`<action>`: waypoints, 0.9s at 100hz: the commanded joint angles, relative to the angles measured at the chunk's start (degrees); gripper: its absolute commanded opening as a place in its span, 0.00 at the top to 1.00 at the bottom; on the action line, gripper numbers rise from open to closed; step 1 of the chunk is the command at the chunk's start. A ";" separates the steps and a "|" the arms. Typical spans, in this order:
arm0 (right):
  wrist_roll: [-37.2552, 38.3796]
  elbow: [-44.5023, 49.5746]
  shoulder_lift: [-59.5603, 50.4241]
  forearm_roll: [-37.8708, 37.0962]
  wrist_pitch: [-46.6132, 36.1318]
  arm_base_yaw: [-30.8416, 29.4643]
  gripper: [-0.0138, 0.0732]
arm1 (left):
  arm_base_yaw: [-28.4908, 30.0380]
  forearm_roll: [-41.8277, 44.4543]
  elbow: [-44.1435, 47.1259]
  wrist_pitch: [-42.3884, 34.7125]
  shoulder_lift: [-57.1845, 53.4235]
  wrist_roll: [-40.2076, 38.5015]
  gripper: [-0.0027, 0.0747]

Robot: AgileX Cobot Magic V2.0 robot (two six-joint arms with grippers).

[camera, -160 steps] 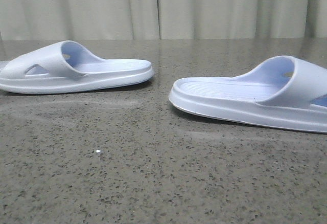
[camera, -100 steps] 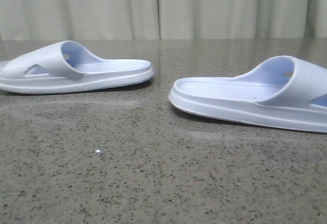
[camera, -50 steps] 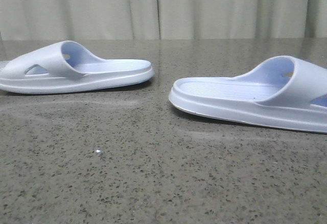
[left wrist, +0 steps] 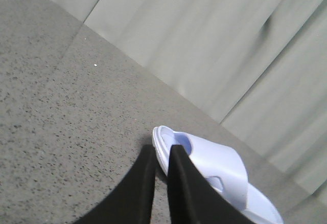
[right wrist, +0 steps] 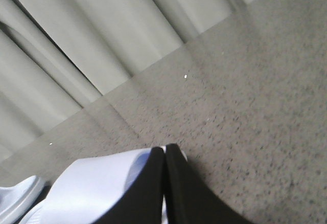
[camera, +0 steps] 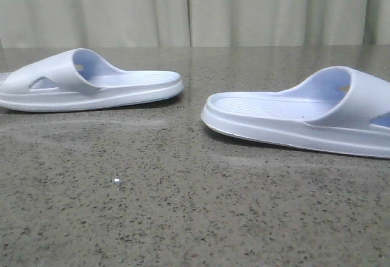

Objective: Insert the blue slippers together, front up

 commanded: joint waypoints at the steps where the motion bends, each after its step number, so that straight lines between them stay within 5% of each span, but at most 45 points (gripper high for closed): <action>1: -0.06 -2.12 -1.16 3.90 0.42 -0.09 0.93 | -0.59 -5.33 -0.65 -3.32 -1.64 0.08 0.95; 39: -0.43 -19.66 16.01 -7.96 19.79 -0.09 0.93 | -0.59 15.54 -20.56 11.65 16.28 0.26 0.95; 59: -2.24 -26.62 25.08 -9.83 25.42 -0.09 0.92 | -0.59 16.40 -26.57 15.55 26.89 1.29 0.94; 72: -2.86 -28.89 27.19 -9.72 29.81 -0.09 0.74 | -0.59 16.32 -27.50 15.67 29.29 1.29 0.84; 83: -2.86 -29.25 28.33 -9.72 30.78 -0.09 0.50 | -0.59 16.06 -27.76 15.57 29.90 1.37 0.62; 90: -3.34 -29.25 29.57 -9.94 29.72 -0.09 0.44 | -0.59 15.90 -27.98 15.68 30.17 1.37 0.51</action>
